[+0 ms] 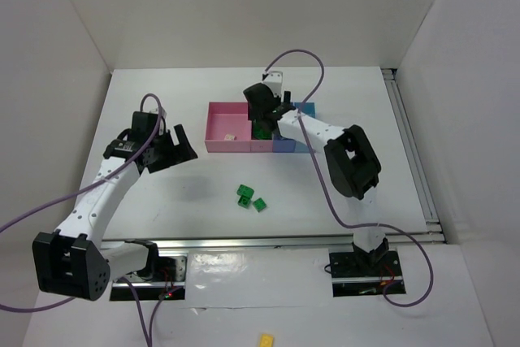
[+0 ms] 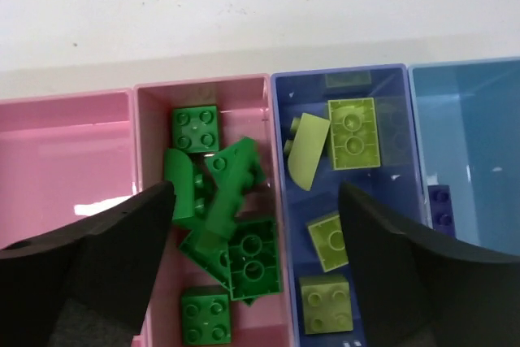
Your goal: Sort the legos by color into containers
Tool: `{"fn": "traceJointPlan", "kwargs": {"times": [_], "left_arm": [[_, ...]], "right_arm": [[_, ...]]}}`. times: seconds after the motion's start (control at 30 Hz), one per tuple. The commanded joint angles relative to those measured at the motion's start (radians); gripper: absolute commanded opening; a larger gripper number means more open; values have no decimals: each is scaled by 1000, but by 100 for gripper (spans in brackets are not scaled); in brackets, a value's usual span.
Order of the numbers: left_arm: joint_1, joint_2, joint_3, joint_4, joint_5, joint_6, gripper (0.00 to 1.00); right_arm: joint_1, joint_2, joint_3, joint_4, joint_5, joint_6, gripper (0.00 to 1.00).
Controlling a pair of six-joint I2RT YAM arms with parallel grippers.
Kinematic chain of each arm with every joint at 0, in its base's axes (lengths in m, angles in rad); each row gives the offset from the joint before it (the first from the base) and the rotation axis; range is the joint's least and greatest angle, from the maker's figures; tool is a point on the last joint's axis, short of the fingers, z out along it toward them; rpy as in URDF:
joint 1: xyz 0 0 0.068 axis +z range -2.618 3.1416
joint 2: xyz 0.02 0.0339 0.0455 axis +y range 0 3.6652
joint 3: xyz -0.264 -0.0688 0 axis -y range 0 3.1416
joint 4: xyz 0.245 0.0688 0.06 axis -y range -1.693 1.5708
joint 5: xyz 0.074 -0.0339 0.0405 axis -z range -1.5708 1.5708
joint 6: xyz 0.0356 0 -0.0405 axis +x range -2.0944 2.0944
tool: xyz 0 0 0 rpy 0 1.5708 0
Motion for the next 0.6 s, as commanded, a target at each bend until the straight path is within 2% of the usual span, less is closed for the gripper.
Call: {"fn": "traceJointPlan", "kwargs": {"times": [0.0, 0.03, 0.1, 0.17, 0.2, 0.27, 0.3, 0.33, 0.43, 0.57], "left_arm": [[-1, 1, 31, 16, 23, 4, 95], [-1, 1, 31, 6, 23, 4, 95], [-1, 1, 31, 6, 23, 4, 95], [-1, 1, 31, 6, 23, 4, 95], [-1, -9, 31, 6, 23, 4, 95], [-1, -9, 31, 6, 23, 4, 95], [-1, -9, 31, 6, 23, 13, 95], [-1, -9, 31, 6, 10, 13, 95], [-1, -9, 31, -3, 10, 13, 95], [-1, -9, 31, -3, 20, 13, 95]], "right_arm": [[-2, -49, 42, 75, -37, -54, 90], [10, -78, 10, 121, -14, -63, 90], [28, -191, -117, 173, -2, -63, 84], [57, -265, -192, 173, 15, -39, 76], [89, -343, -282, 173, 0, -25, 69], [140, -447, -426, 173, 0, -12, 69], [168, -474, -427, 173, -23, -12, 69], [189, -495, -506, 184, -87, -34, 74], [272, -543, -603, 140, -187, -54, 83], [367, -577, -692, 51, -285, -54, 89]]}}
